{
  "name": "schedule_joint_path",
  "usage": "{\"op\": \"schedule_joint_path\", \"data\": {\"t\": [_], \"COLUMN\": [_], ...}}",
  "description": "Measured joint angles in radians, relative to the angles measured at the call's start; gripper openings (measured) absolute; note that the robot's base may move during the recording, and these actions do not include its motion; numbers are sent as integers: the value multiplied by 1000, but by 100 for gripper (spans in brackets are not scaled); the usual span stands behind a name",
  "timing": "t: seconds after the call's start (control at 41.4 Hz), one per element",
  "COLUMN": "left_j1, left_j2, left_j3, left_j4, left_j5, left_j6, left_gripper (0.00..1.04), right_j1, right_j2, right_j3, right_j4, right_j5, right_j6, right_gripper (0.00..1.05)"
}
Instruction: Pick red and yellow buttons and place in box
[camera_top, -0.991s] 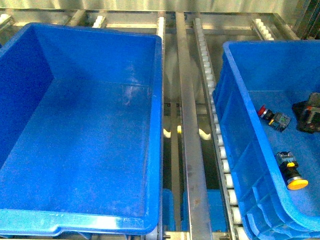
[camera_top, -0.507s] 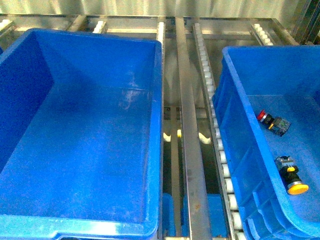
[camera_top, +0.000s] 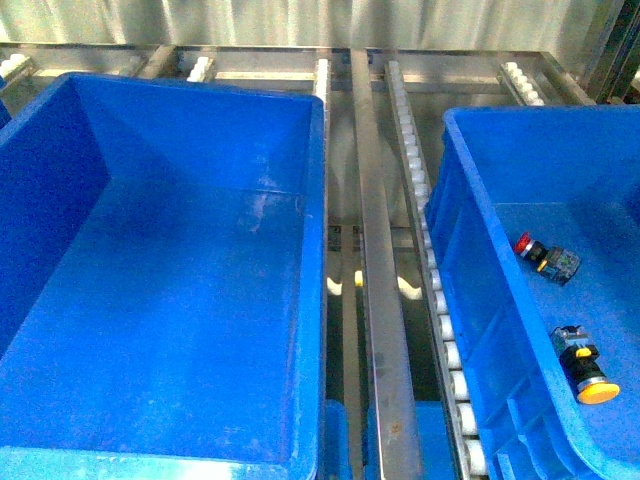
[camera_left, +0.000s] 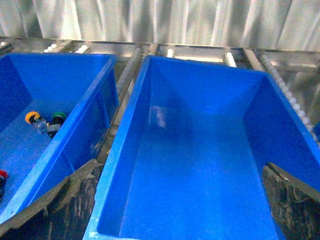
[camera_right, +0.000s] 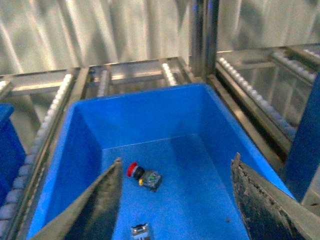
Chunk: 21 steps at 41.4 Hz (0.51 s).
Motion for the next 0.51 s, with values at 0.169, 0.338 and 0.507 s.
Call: {"op": "schedule_joint_path", "data": {"t": [0.169,0.338,0.507], "left_j1": [0,0,0], "left_j2": [0,0,0], "left_j3": [0,0,0], "left_j4": [0,0,0], "left_j5": [0,0,0], "left_j6": [0,0,0], "left_gripper": [97,97,97], "right_j1": [20,21,22], "right_j2": [-204,-376,-473], "right_j3": [1,11,11], "right_j4": [-208,-419,-513], "right_j5": [6,8,8], "right_j6": [-22,-28,-28], "right_gripper": [20,3,3]}}
